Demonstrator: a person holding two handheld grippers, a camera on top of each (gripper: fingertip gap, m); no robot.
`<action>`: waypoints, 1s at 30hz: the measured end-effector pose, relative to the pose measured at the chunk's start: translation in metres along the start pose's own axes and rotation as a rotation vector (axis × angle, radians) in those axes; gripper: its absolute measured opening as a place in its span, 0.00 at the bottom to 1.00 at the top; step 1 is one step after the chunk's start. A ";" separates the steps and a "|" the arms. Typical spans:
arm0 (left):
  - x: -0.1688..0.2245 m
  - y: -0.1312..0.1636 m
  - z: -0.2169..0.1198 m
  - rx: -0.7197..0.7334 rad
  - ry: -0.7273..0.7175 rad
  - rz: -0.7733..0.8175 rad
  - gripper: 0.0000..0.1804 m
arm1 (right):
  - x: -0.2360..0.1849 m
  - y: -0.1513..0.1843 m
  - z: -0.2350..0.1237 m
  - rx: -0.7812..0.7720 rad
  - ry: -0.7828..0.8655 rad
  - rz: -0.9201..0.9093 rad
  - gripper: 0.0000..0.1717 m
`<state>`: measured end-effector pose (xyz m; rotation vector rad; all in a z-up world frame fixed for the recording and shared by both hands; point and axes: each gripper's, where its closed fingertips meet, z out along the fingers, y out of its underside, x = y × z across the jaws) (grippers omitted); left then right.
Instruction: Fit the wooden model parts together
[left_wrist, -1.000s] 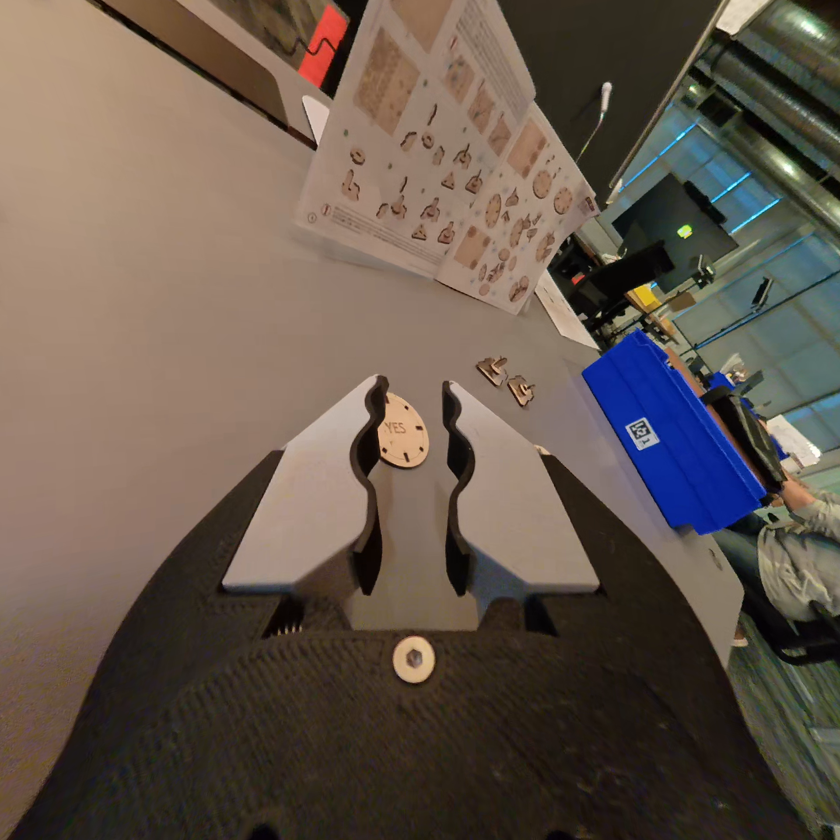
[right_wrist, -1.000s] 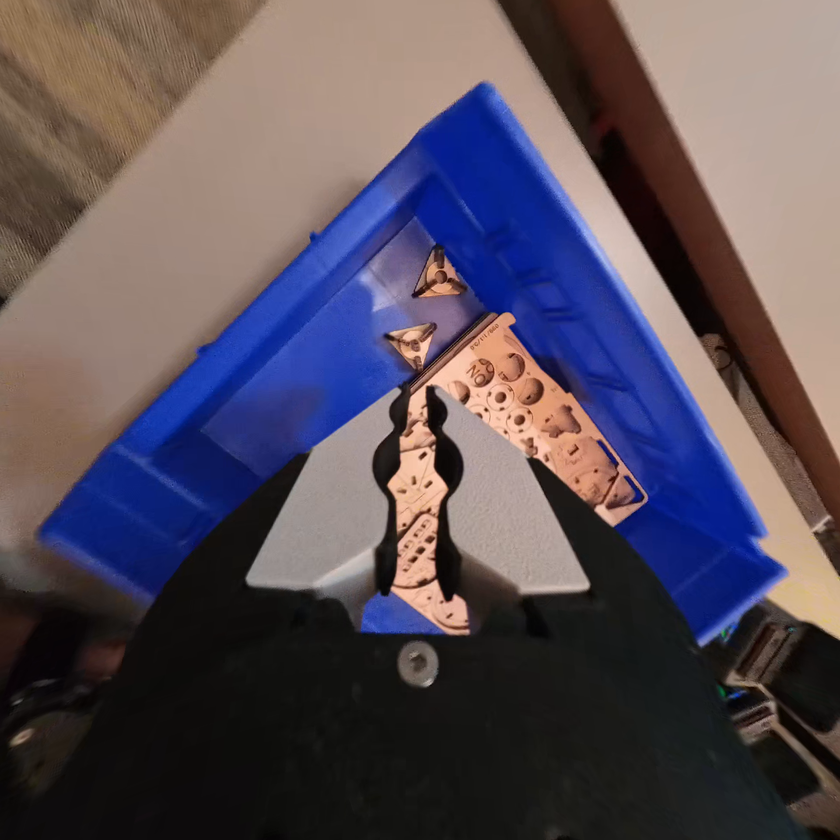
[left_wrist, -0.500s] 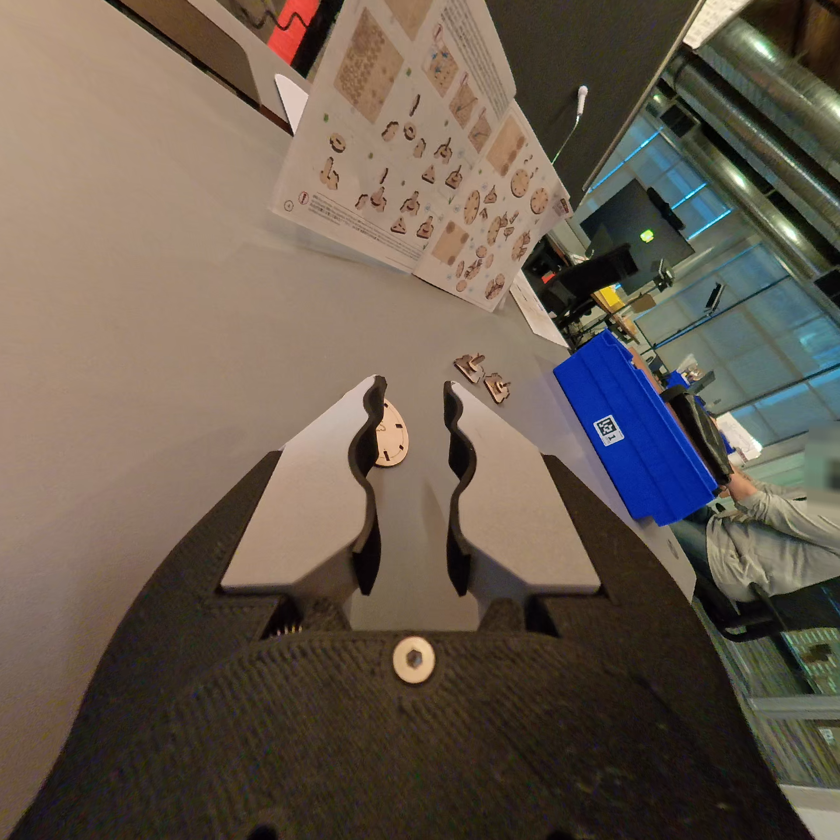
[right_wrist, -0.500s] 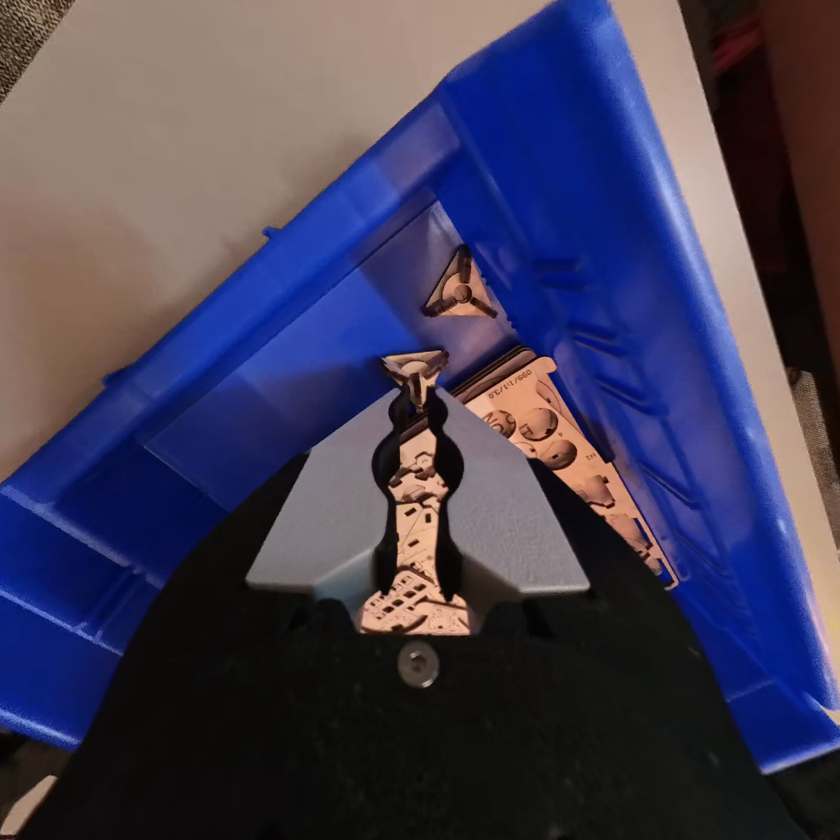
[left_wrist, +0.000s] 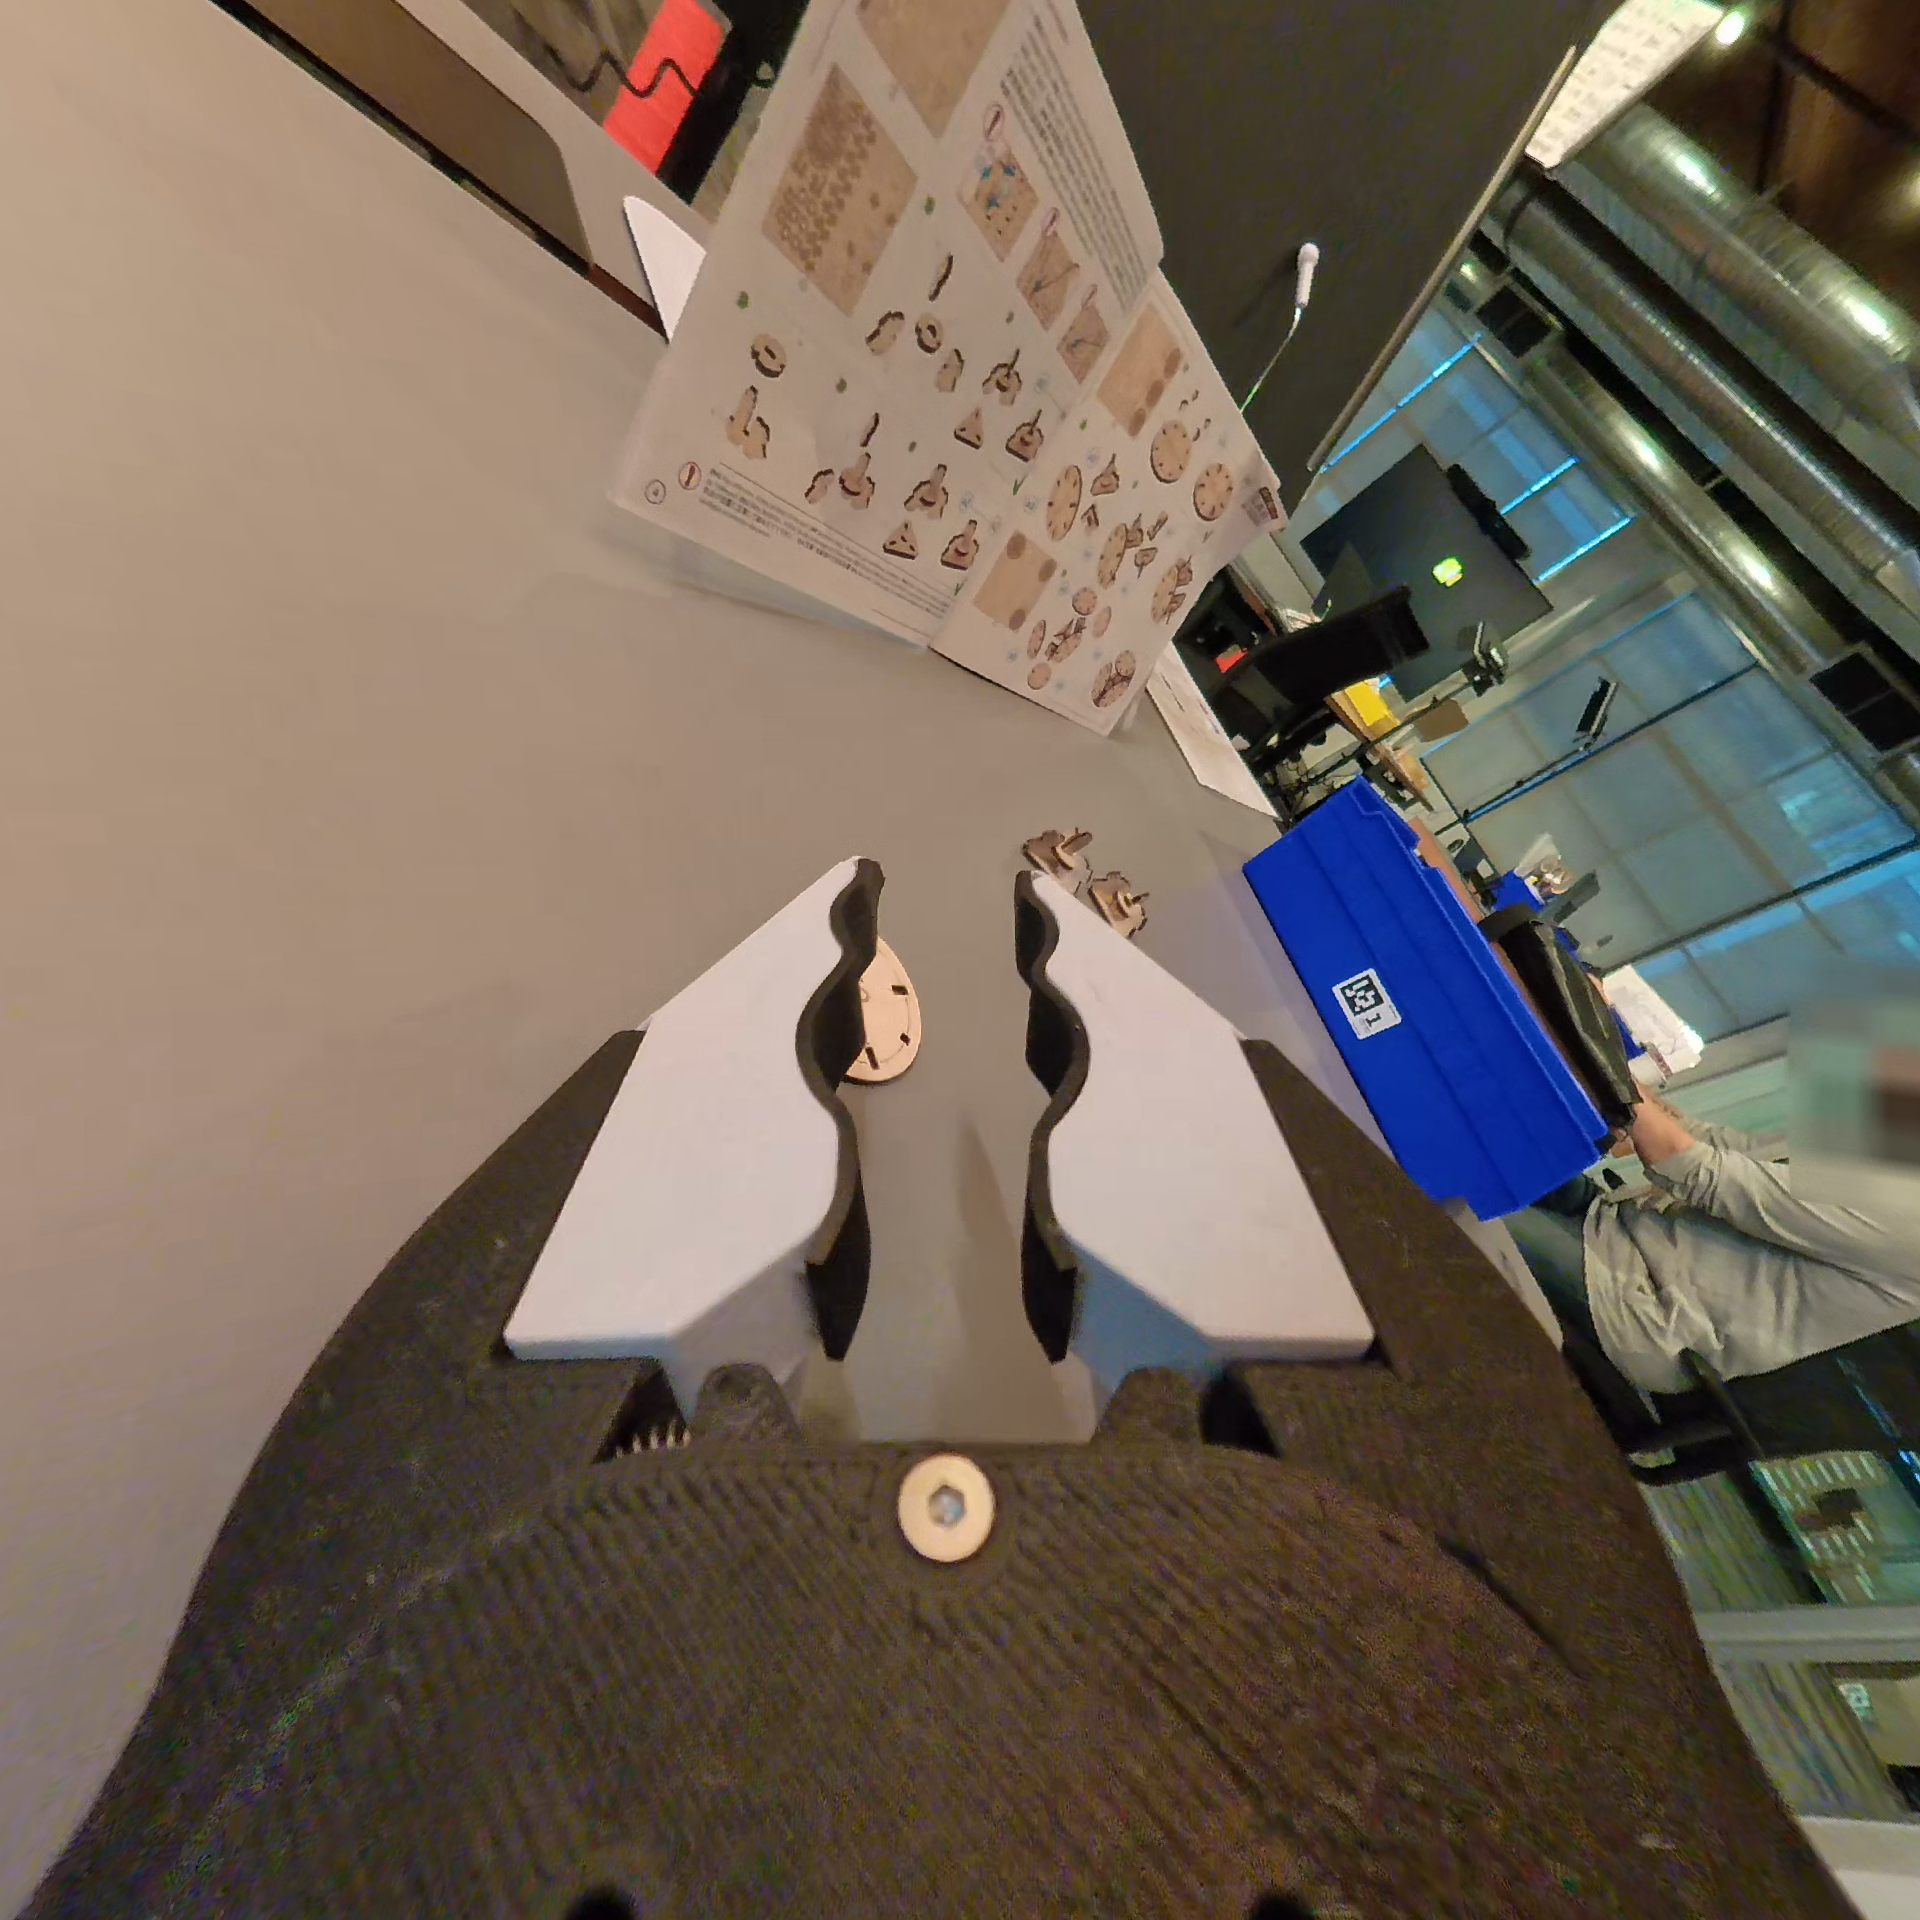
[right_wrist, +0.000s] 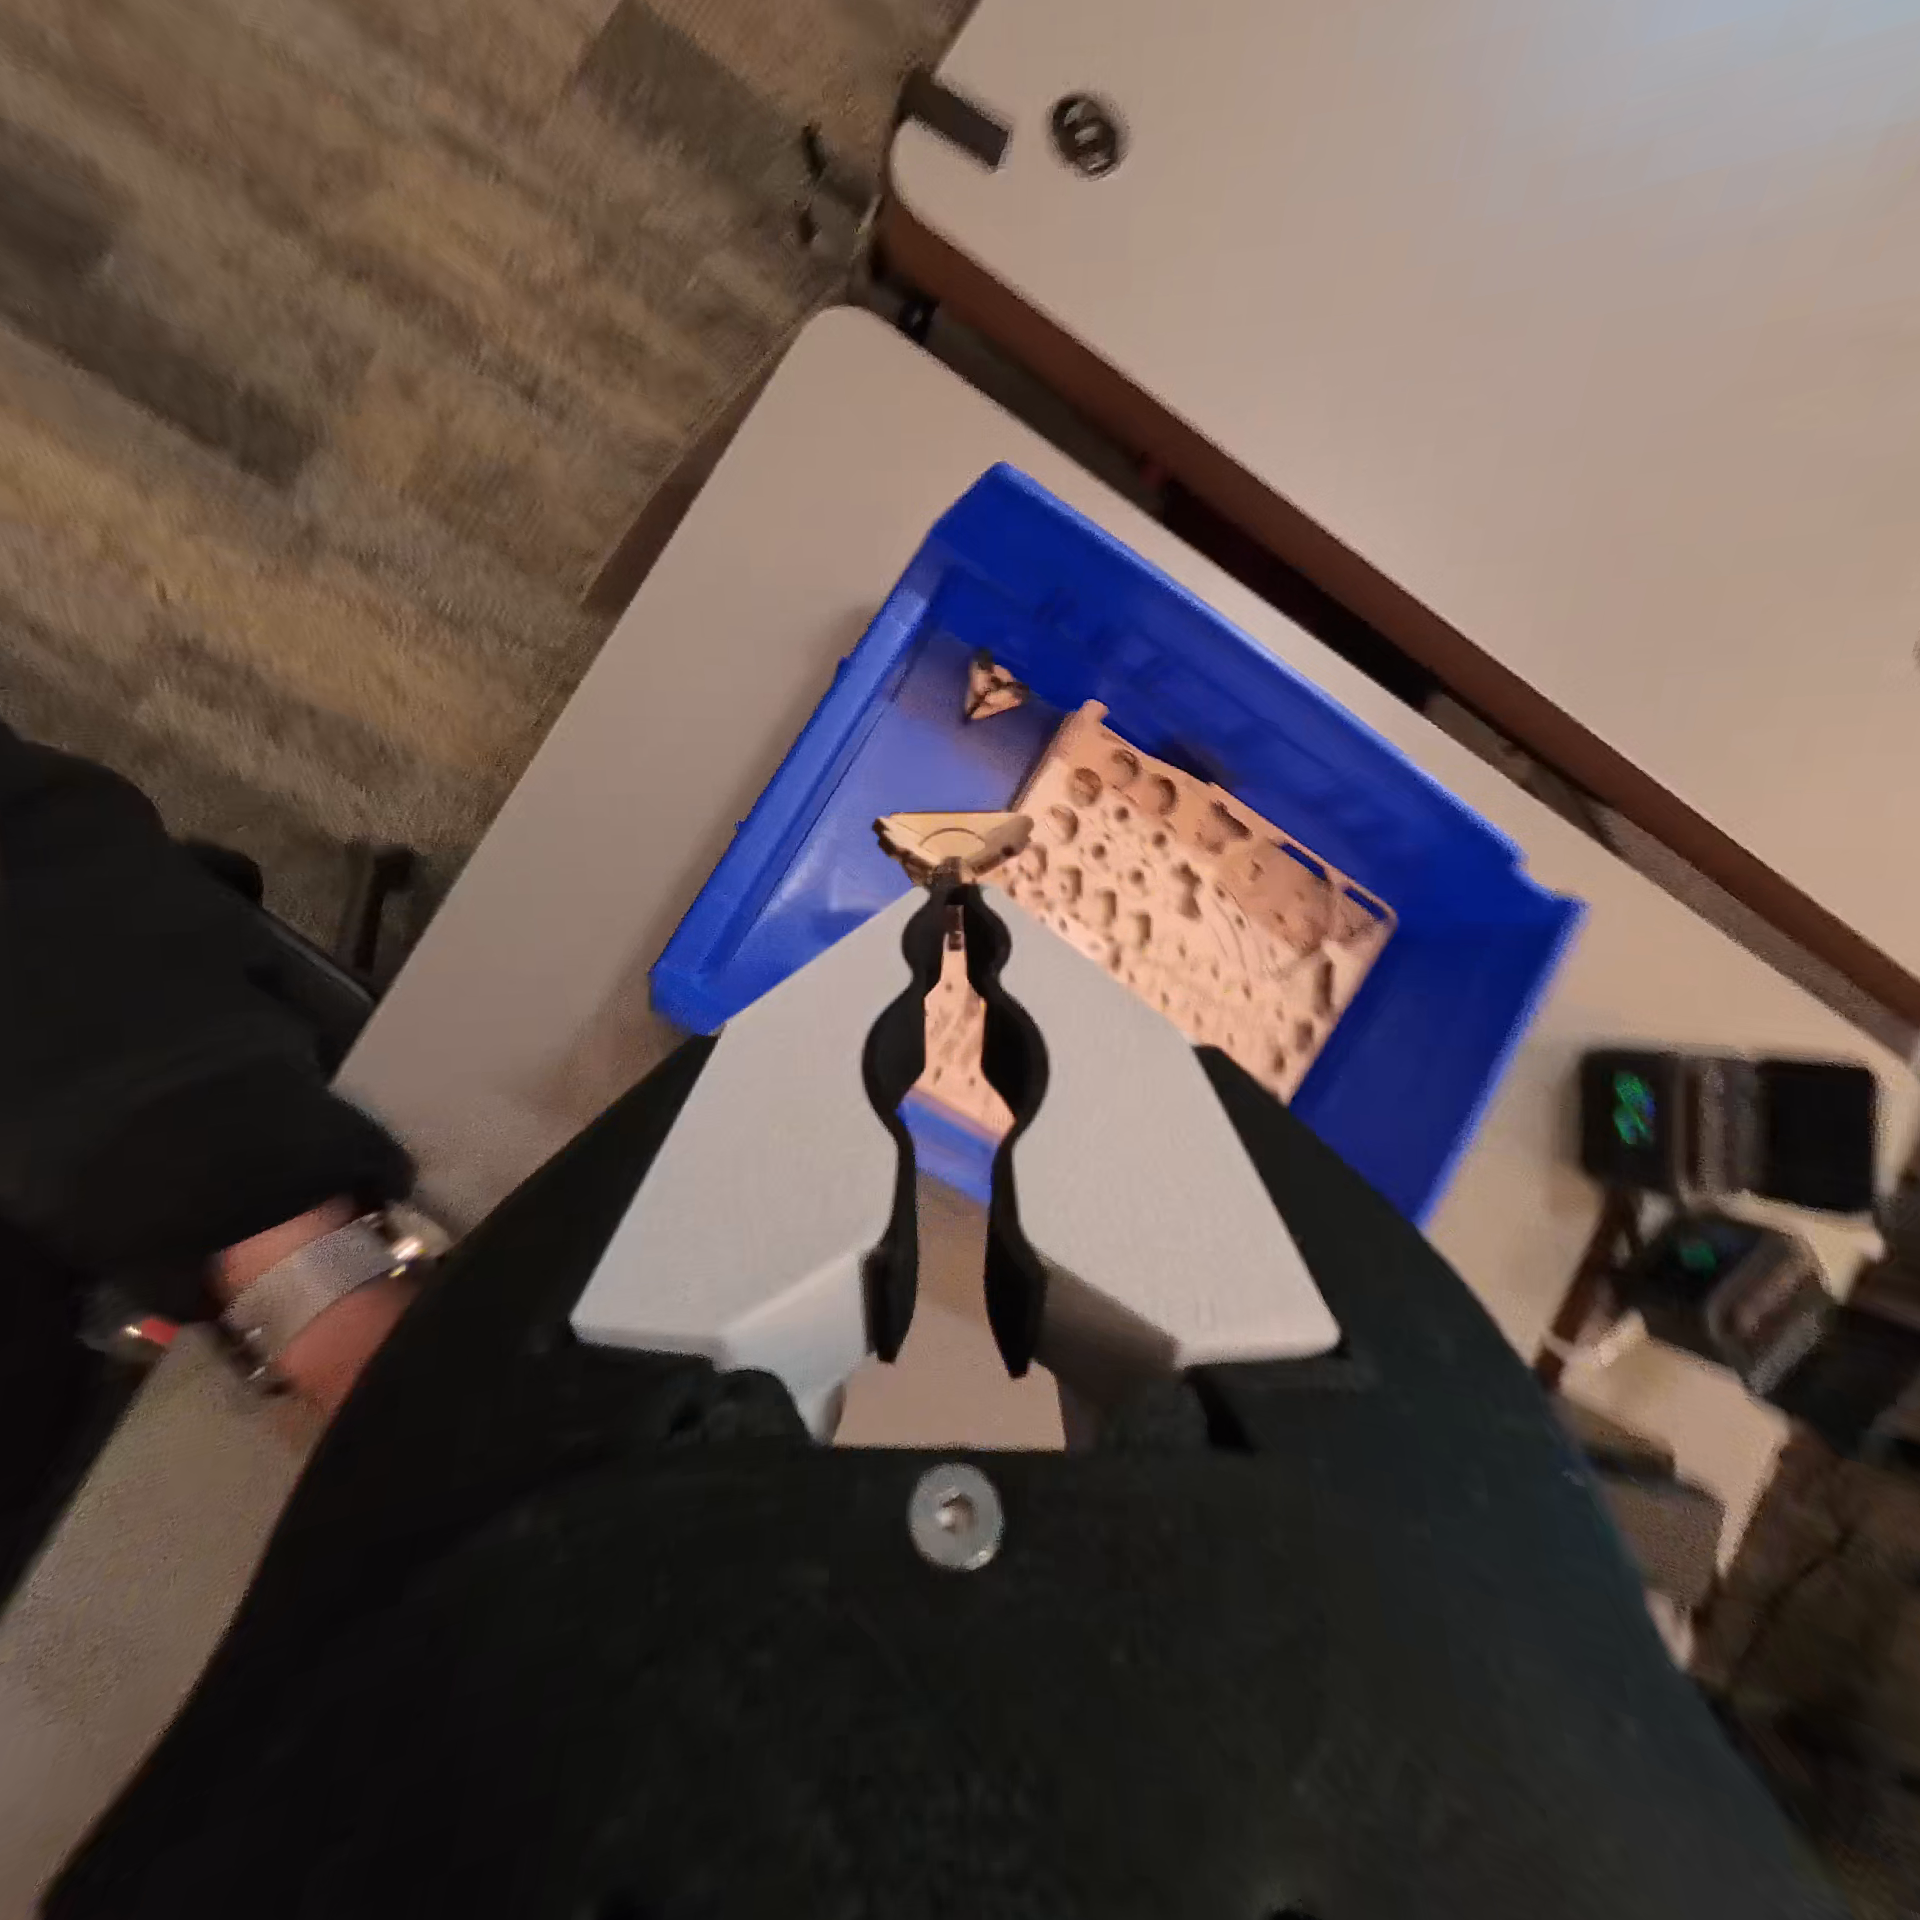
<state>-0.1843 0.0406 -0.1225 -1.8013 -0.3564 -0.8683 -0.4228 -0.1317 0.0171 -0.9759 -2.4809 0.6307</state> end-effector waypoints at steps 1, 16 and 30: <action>0.000 0.000 0.000 0.003 -0.001 -0.002 0.14 | 0.001 0.005 -0.025 0.023 0.046 0.041 0.01; -0.010 0.001 0.001 0.001 -0.089 0.083 0.14 | -0.034 0.409 -0.169 -0.482 0.424 0.727 0.01; -0.007 0.003 0.003 -0.010 -0.081 0.093 0.14 | -0.052 0.521 -0.137 -0.584 0.374 0.922 0.06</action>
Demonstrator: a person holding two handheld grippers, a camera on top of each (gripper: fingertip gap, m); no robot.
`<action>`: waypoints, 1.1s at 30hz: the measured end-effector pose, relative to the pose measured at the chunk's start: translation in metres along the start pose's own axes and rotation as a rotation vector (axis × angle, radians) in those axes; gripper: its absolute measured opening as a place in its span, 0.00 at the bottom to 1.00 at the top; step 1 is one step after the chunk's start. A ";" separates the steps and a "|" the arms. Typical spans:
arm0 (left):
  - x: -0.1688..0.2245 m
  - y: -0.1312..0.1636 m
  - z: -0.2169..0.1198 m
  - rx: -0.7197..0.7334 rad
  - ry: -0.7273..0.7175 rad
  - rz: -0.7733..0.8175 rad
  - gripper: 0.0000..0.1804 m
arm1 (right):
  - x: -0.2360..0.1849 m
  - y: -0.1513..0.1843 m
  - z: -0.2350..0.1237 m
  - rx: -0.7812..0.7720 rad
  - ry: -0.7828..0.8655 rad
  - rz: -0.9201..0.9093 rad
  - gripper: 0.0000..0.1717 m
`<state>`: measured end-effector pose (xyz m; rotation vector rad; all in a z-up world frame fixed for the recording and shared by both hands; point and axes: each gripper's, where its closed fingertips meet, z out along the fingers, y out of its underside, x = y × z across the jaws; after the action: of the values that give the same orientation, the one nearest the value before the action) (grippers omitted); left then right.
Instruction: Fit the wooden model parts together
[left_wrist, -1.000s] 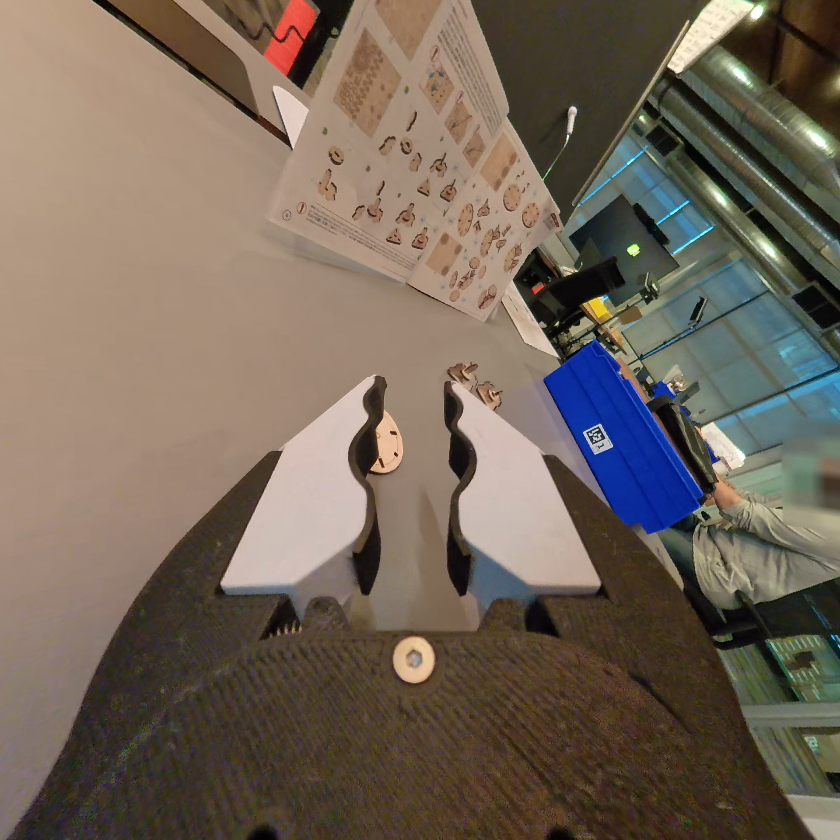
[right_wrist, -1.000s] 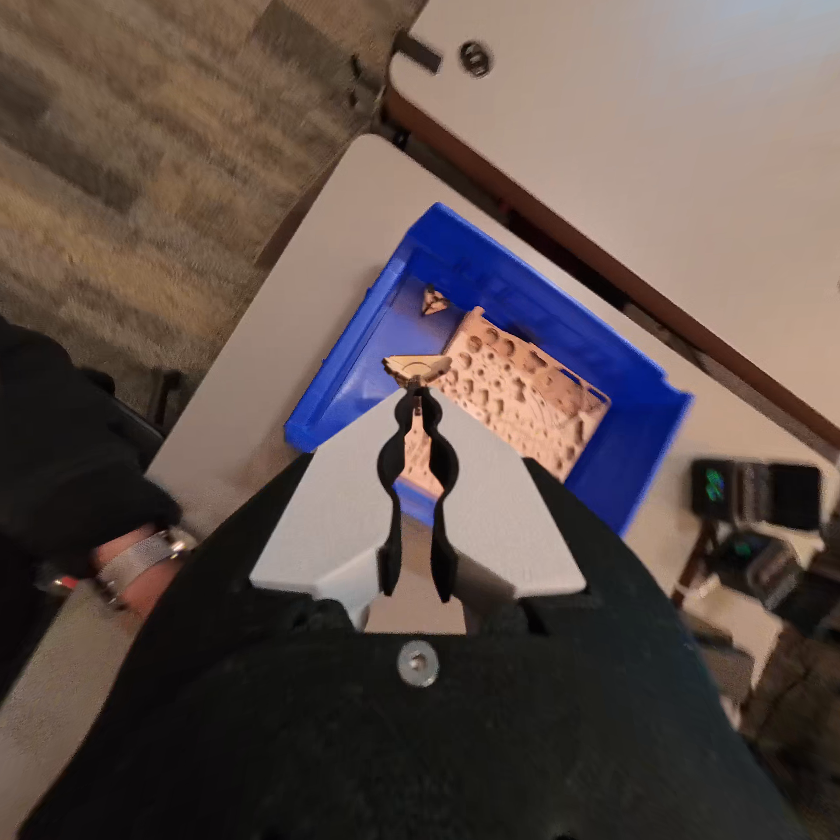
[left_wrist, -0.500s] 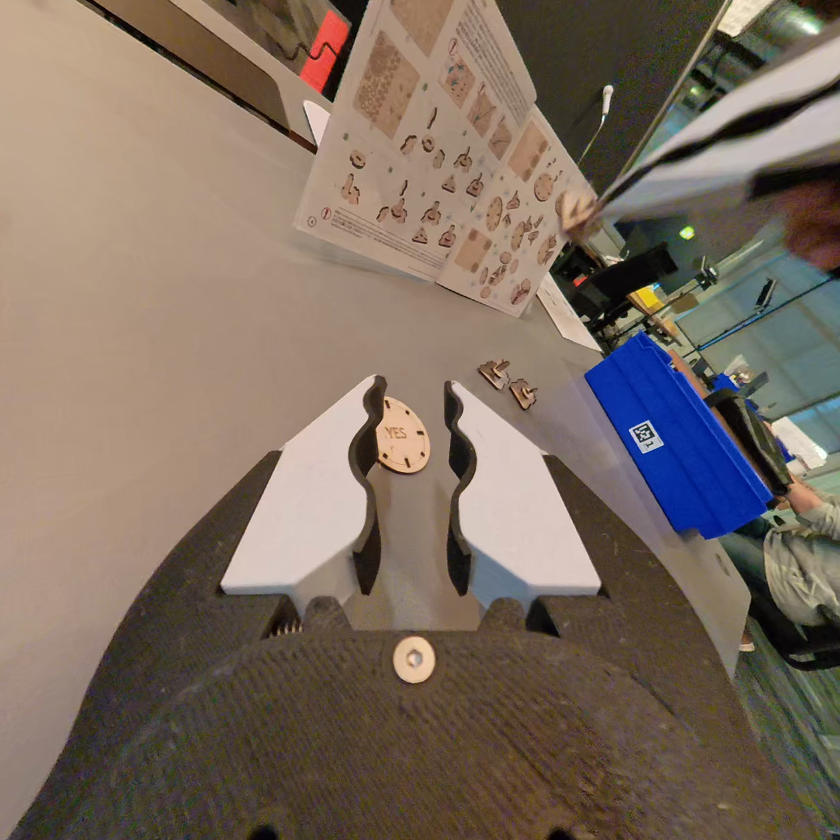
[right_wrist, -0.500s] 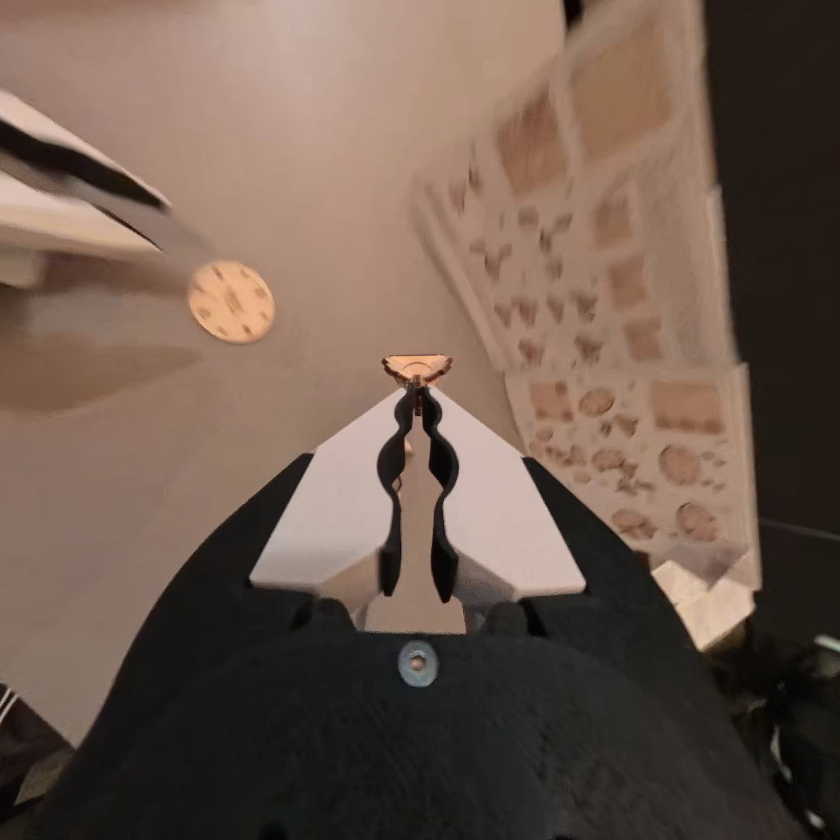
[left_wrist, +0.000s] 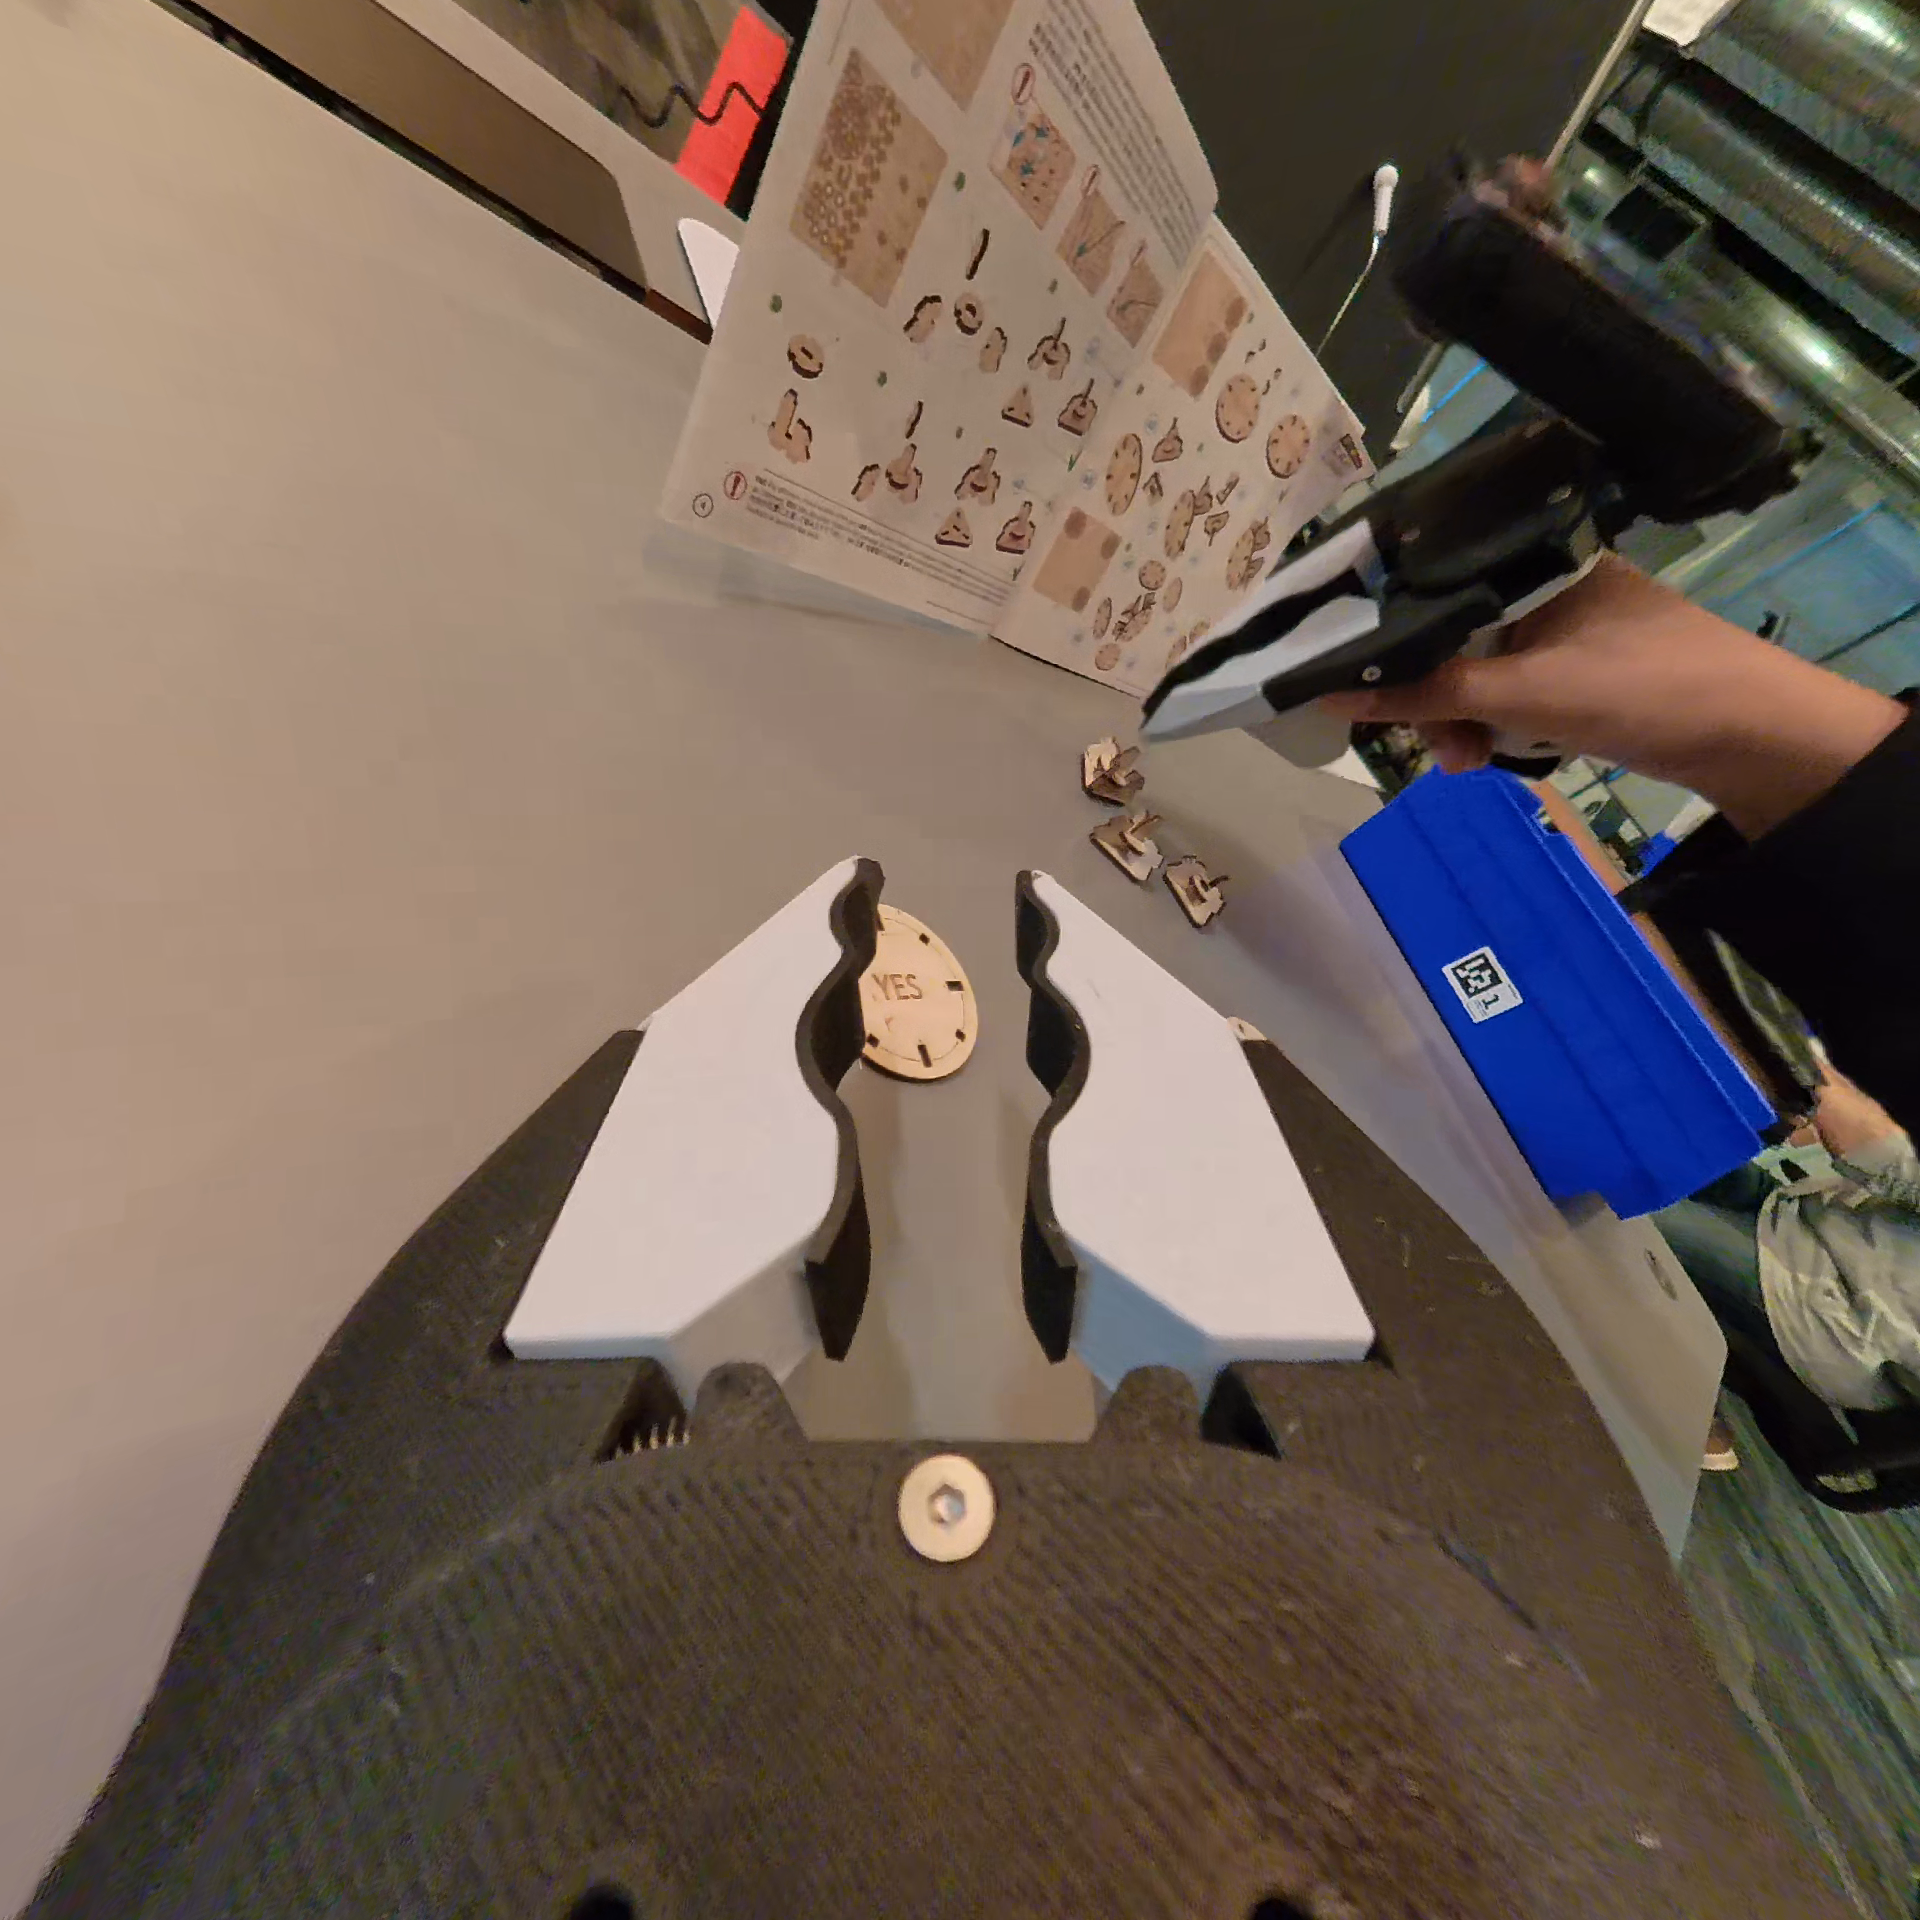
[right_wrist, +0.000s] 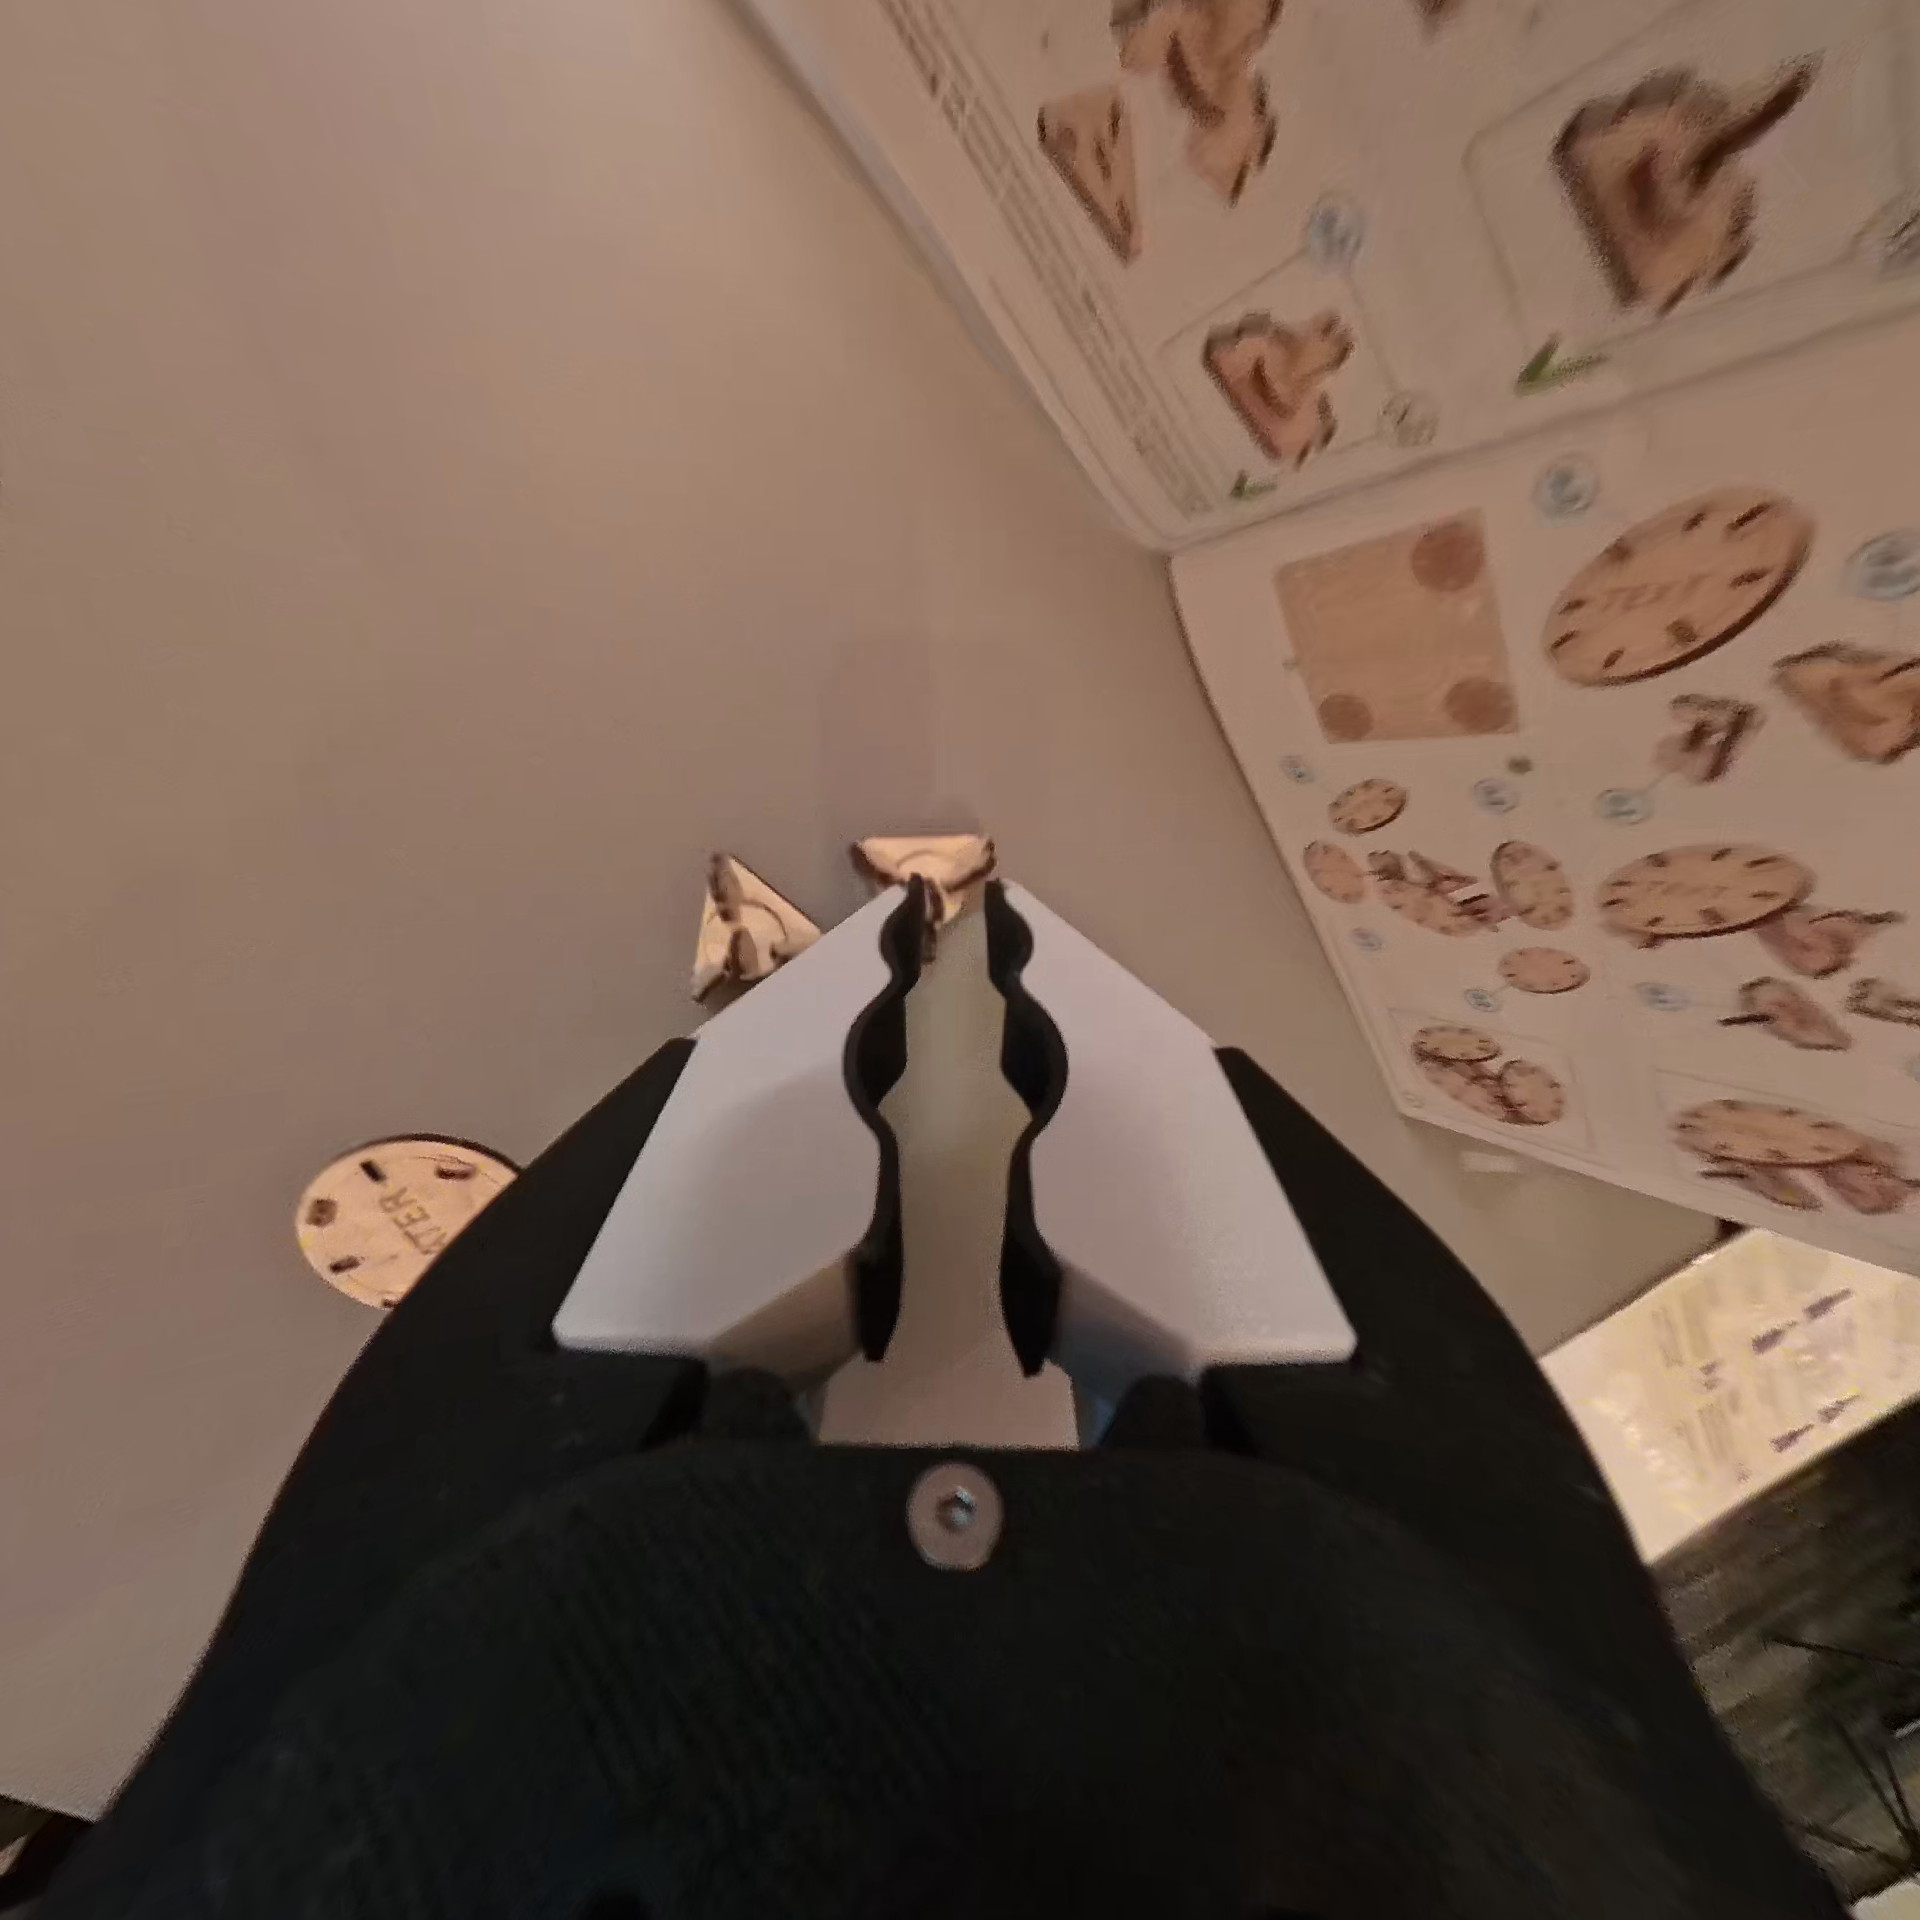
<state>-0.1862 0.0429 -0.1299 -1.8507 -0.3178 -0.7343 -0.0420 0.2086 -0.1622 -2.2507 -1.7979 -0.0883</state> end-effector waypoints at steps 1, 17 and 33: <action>0.000 0.000 0.000 0.001 0.003 -0.003 0.14 | -0.001 -0.011 -0.007 0.023 0.006 -0.010 0.07; 0.002 0.003 0.001 -0.013 0.020 -0.019 0.14 | -0.351 -0.339 -0.161 0.643 -0.407 -0.833 0.03; 0.010 0.010 0.003 -0.068 0.102 -0.114 0.17 | -0.471 -0.393 -0.016 0.204 -0.408 -1.105 0.09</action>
<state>-0.1717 0.0400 -0.1319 -1.8631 -0.3375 -0.9246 -0.5291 -0.1636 -0.1802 -0.9517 -2.8741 0.3522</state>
